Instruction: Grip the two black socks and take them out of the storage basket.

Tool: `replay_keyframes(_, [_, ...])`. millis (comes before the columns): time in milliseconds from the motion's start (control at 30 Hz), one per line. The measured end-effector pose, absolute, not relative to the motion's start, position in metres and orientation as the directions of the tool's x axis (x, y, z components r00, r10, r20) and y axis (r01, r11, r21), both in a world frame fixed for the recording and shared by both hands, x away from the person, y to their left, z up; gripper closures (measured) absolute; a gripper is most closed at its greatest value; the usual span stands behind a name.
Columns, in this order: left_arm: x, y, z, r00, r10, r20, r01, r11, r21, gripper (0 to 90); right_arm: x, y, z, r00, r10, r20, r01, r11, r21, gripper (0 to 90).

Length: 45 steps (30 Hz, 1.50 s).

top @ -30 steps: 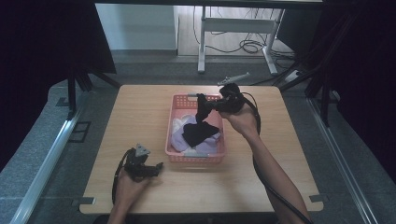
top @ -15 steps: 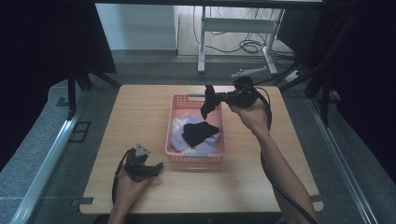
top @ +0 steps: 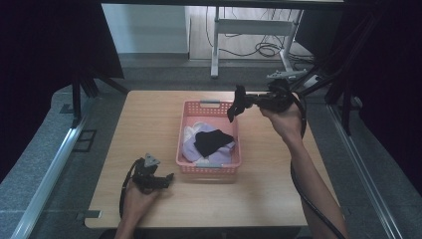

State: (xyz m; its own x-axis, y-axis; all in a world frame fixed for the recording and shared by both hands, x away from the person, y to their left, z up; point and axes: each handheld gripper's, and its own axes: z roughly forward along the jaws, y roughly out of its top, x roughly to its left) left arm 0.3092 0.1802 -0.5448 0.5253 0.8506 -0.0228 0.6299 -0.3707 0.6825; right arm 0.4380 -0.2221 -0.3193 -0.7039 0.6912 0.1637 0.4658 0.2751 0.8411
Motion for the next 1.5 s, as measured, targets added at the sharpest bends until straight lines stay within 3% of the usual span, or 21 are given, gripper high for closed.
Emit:
replay_keyframes(900, [0.309, 0.180, -0.545, 0.523, 0.852, -0.025, 0.632, -0.368, 0.682, 12.5, 0.426, -0.330, -0.349, -0.526, 0.824, 0.210, 0.536, 0.130, 0.834, 86.1])
replay_keyframes(1500, [0.309, 0.180, -0.545, 0.520, 0.854, -0.029, 0.632, -0.362, 0.685, 12.5, 0.421, -0.340, -0.437, -0.477, 0.861, 0.173, 0.619, 0.190, 0.762, 85.5])
